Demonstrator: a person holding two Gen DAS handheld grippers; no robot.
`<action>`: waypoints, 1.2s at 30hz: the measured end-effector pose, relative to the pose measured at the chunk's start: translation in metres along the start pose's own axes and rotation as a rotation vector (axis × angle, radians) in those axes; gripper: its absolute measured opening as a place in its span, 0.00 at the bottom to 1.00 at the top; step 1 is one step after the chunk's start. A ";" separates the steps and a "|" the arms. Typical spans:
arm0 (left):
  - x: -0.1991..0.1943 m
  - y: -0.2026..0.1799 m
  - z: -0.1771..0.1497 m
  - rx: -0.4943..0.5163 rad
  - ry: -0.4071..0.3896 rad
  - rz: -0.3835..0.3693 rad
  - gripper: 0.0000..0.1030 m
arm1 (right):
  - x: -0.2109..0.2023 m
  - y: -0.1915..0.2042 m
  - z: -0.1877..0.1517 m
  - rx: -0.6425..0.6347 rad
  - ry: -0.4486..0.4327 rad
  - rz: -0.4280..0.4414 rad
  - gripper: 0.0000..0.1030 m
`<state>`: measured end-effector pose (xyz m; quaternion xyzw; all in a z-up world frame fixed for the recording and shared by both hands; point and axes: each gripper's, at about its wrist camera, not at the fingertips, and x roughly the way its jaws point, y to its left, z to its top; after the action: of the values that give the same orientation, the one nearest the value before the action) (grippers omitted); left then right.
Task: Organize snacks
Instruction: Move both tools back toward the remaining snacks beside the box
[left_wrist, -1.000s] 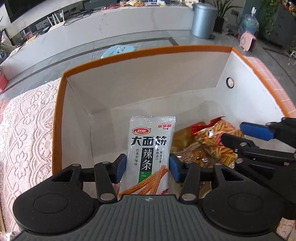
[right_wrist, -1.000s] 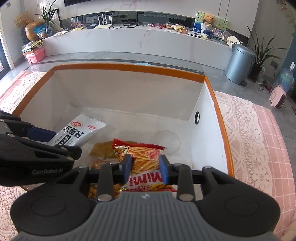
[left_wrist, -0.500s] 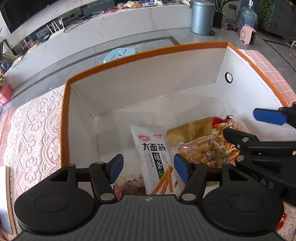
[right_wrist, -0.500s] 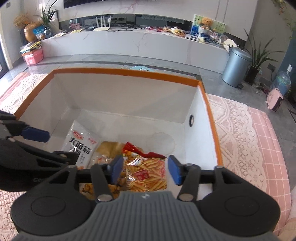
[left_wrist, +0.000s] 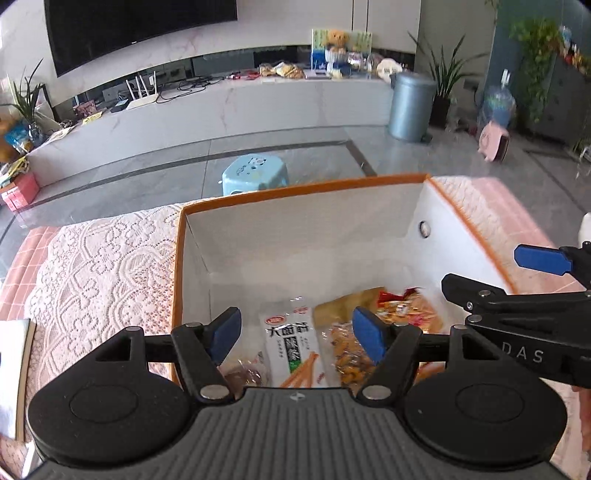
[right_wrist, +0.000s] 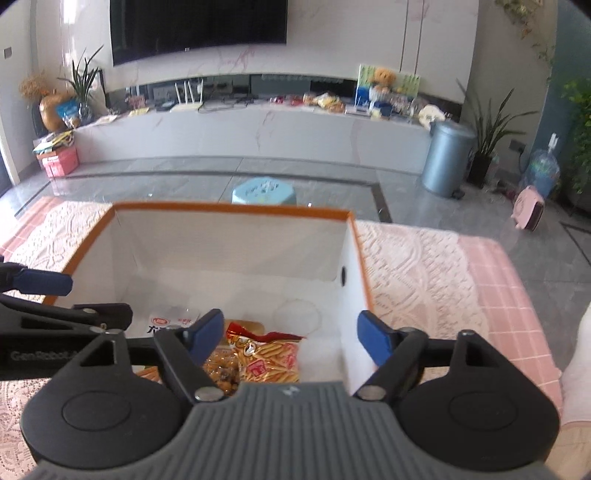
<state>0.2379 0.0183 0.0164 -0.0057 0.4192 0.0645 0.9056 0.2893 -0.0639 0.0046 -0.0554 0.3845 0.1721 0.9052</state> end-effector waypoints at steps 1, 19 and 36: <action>-0.006 0.000 -0.002 -0.003 -0.005 -0.004 0.79 | -0.006 -0.001 -0.001 0.000 -0.007 -0.001 0.80; -0.078 0.002 -0.064 -0.011 0.002 -0.103 0.79 | -0.106 -0.006 -0.072 0.062 0.018 0.072 0.85; -0.069 0.015 -0.161 -0.032 0.119 -0.154 0.79 | -0.123 -0.022 -0.179 0.174 0.132 0.099 0.84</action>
<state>0.0697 0.0149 -0.0350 -0.0563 0.4696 0.0010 0.8811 0.0969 -0.1586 -0.0330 0.0313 0.4590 0.1785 0.8697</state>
